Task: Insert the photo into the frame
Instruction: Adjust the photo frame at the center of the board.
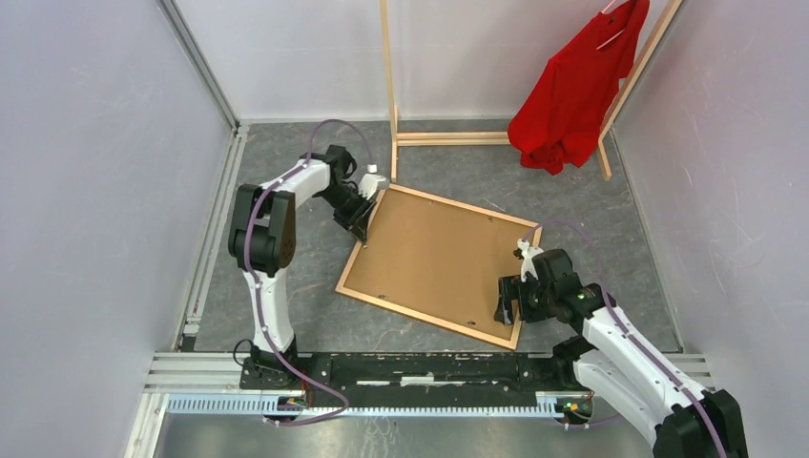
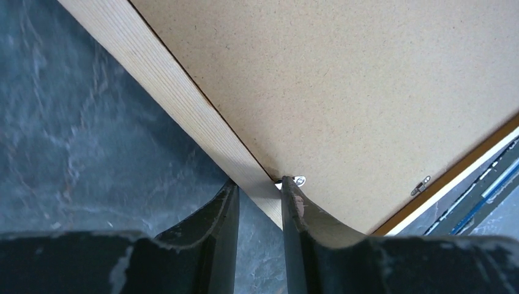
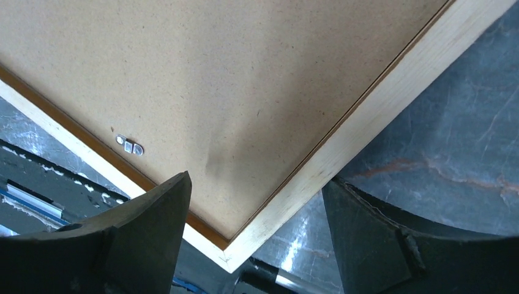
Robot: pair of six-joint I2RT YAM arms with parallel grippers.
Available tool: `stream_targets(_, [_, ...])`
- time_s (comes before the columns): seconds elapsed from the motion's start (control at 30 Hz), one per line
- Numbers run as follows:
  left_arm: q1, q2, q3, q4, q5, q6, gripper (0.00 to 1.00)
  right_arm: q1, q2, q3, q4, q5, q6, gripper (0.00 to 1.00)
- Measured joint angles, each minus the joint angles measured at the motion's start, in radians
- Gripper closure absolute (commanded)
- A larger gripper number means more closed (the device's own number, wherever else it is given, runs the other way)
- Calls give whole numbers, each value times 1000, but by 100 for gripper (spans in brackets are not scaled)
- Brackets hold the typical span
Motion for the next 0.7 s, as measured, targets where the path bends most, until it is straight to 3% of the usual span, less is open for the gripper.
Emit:
stream_targets(0.47, [-122, 104, 193, -19, -62, -1, 66, -2, -27, 23, -164, 1, 14, 16])
stream_targets(0.7, [-152, 233, 422, -46, -75, -12, 66, -2, -23, 24, -167, -39, 47, 15])
